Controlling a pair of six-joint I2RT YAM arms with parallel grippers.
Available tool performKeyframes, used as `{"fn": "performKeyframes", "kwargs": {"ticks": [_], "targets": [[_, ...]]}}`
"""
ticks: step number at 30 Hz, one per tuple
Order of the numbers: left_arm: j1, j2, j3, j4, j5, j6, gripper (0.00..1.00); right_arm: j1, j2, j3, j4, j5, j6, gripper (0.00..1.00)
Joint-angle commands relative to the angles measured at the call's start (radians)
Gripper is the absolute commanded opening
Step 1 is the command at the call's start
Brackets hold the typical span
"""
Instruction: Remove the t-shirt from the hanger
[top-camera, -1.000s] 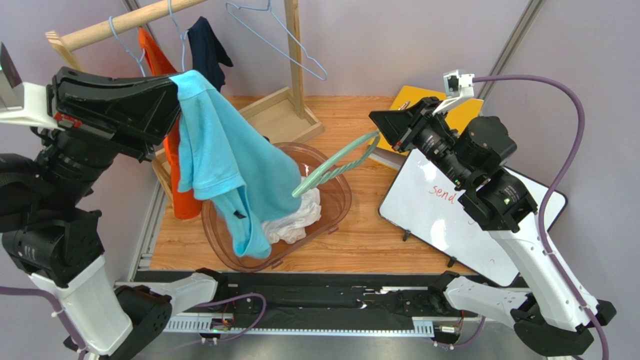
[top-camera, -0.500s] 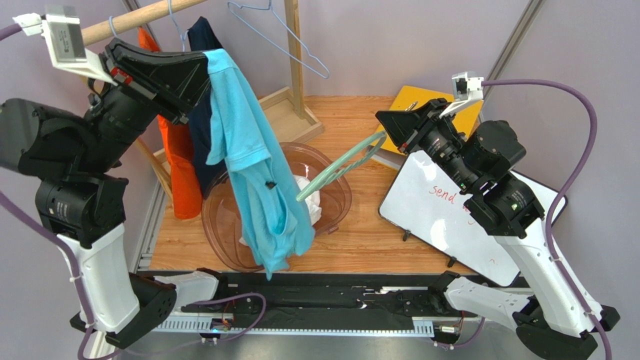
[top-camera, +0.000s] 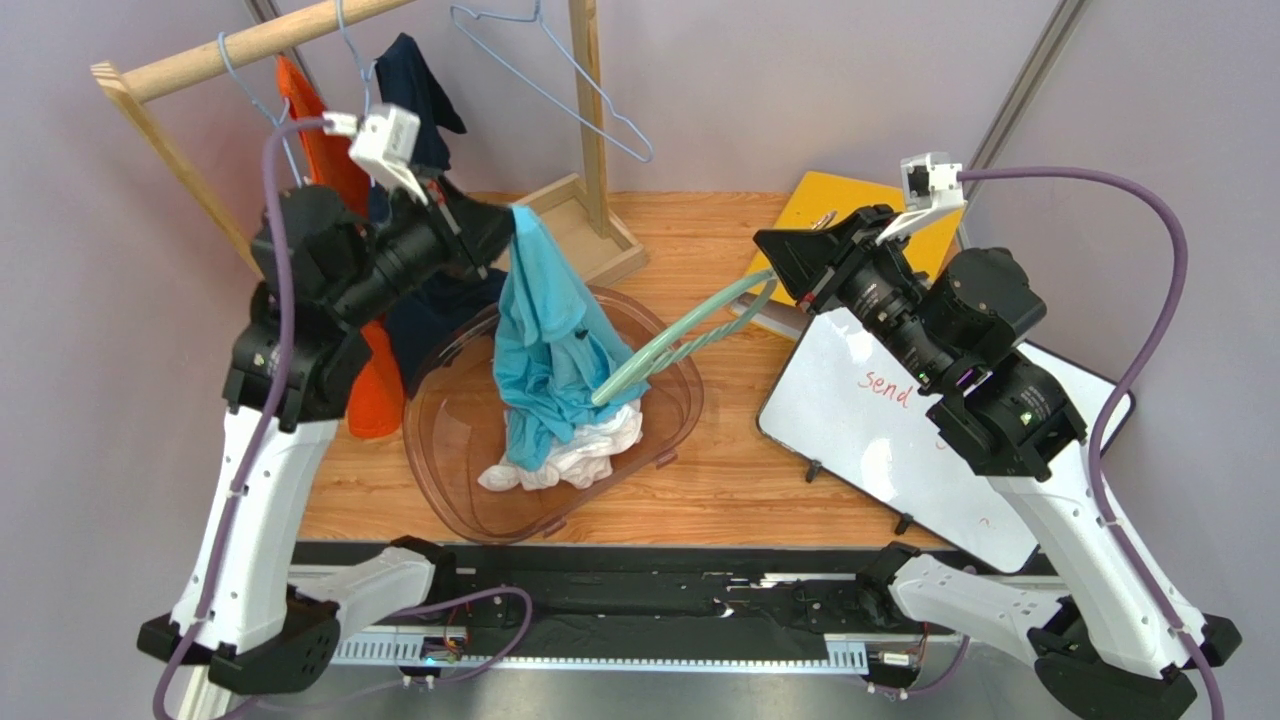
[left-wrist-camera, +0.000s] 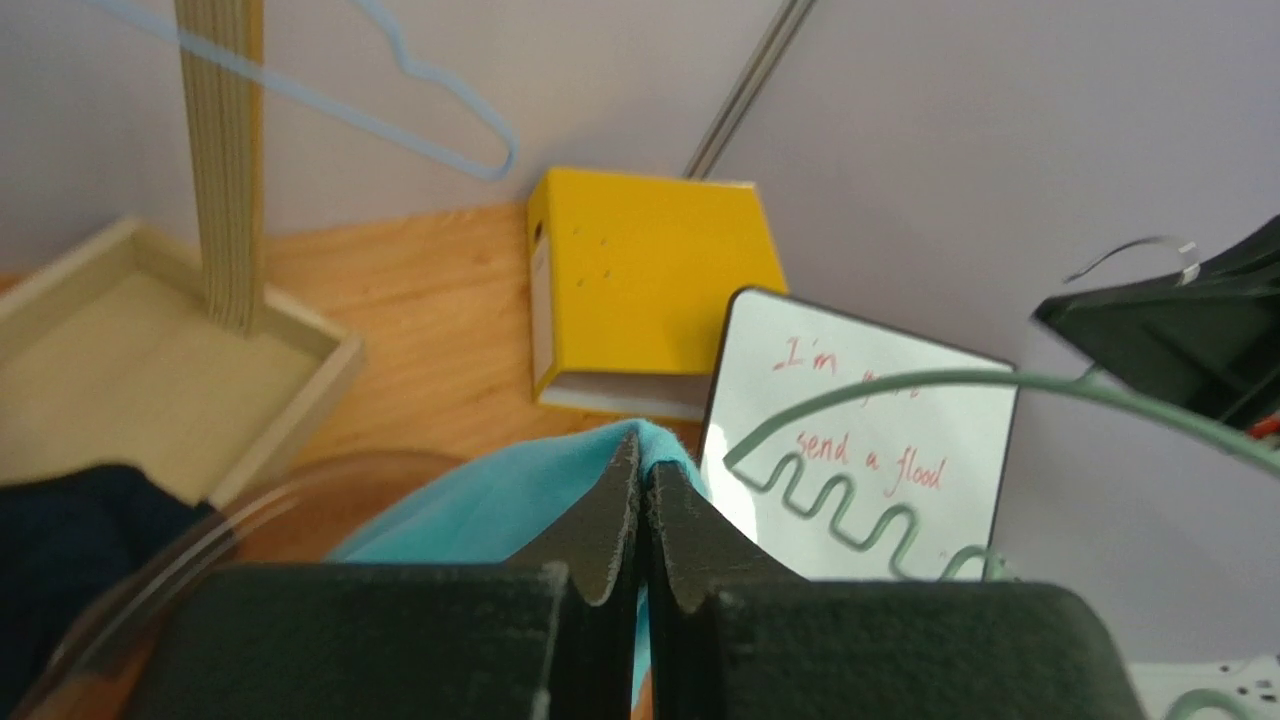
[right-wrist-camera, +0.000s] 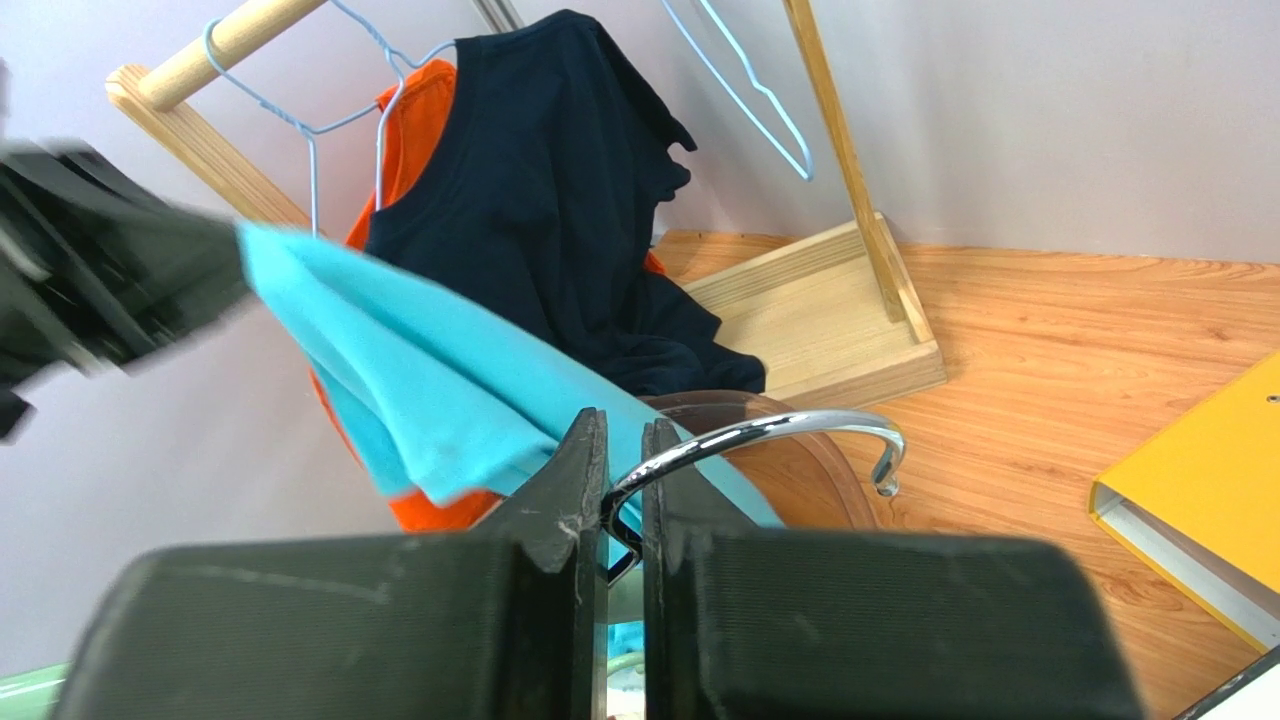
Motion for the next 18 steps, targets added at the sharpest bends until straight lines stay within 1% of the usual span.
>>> {"fn": "performKeyframes", "kwargs": {"ticks": [1, 2, 4, 5, 6, 7, 9, 10, 11, 13, 16, 17, 18], "targets": [[0.001, -0.171, -0.224, 0.055, -0.058, -0.002, 0.00, 0.002, 0.000, -0.004, 0.062, 0.000, -0.004, 0.00], [0.002, -0.191, -0.331, 0.049, -0.072, -0.008, 0.00, 0.002, 0.005, -0.004, 0.060, -0.002, -0.004, 0.00], [0.002, -0.240, -0.442, 0.051, -0.098, -0.048, 0.00, 0.002, 0.008, -0.013, 0.068, -0.005, -0.001, 0.00], [0.002, -0.256, -0.561, 0.069, -0.098, -0.068, 0.00, 0.001, 0.009, -0.014, 0.070, -0.006, 0.001, 0.00], [0.002, -0.283, -0.624, 0.089, -0.094, -0.091, 0.00, 0.002, 0.012, -0.016, 0.070, -0.008, 0.001, 0.00], [0.002, -0.296, -0.756, 0.112, -0.092, -0.158, 0.00, 0.001, 0.017, -0.016, 0.073, -0.011, 0.001, 0.00], [0.002, -0.316, -0.876, 0.188, -0.074, -0.235, 0.00, 0.002, 0.020, -0.017, 0.073, -0.011, -0.001, 0.00], [0.002, -0.317, -0.983, 0.224, -0.060, -0.290, 0.00, 0.002, 0.025, -0.017, 0.074, -0.011, 0.002, 0.00], [0.002, -0.320, -1.028, 0.288, -0.055, -0.310, 0.00, 0.002, 0.028, -0.020, 0.074, -0.014, 0.002, 0.00], [0.002, -0.317, -1.100, 0.304, -0.095, -0.334, 0.00, 0.002, 0.034, -0.017, 0.076, -0.025, 0.005, 0.00], [0.002, -0.316, -1.090, 0.223, -0.178, -0.303, 0.01, 0.002, 0.049, -0.007, 0.065, -0.035, -0.001, 0.00], [0.002, -0.320, -1.082, 0.212, -0.183, -0.292, 0.06, 0.001, 0.055, -0.005, 0.060, -0.037, -0.001, 0.00], [0.002, -0.334, -1.073, 0.201, -0.183, -0.285, 0.14, 0.002, 0.060, -0.004, 0.057, -0.040, -0.004, 0.00]]}}
